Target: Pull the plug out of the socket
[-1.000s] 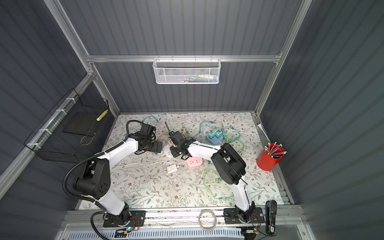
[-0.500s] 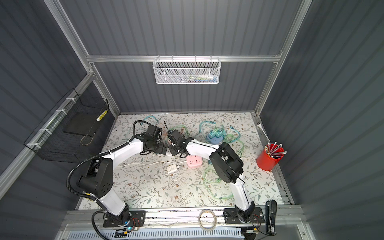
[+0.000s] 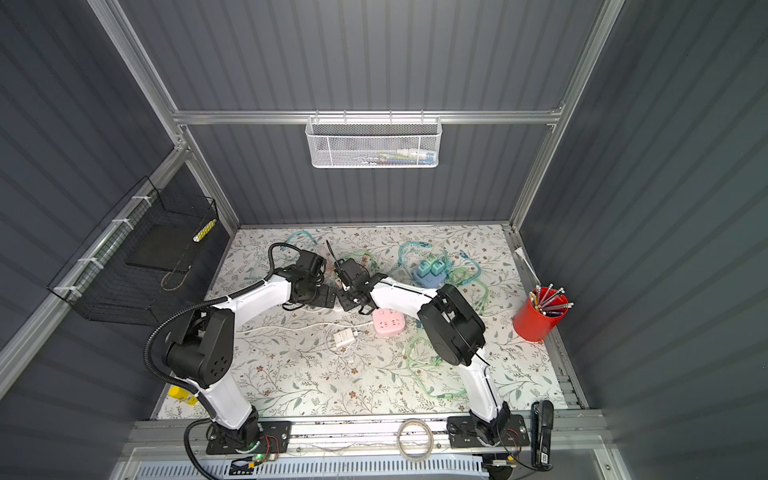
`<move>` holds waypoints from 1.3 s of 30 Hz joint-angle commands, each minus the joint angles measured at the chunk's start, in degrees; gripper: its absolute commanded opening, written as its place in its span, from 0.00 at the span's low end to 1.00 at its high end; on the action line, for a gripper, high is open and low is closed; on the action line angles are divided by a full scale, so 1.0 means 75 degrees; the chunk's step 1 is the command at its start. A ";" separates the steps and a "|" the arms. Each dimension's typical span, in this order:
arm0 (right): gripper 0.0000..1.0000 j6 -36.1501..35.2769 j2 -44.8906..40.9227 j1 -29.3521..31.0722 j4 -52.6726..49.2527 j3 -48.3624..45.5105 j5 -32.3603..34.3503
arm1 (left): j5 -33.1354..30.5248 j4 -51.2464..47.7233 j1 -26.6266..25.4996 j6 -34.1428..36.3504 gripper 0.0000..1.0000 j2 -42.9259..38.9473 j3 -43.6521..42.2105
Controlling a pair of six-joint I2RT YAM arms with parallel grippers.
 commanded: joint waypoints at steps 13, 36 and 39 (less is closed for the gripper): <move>0.00 0.0167 -0.0222 0.0023 0.0334 -0.0185 -0.0220 | -0.0433 -0.0070 0.0000 -0.0472 1.00 0.0607 0.0331; 0.00 -0.0021 -0.0408 0.0093 0.0298 -0.0165 -0.0045 | -0.0924 -0.0575 -0.0001 -0.0526 1.00 0.0888 0.0365; 0.00 -0.0107 -0.0369 0.0139 0.0252 -0.0128 0.0050 | -0.0812 -0.0505 -0.0001 -0.0573 1.00 0.0891 0.0323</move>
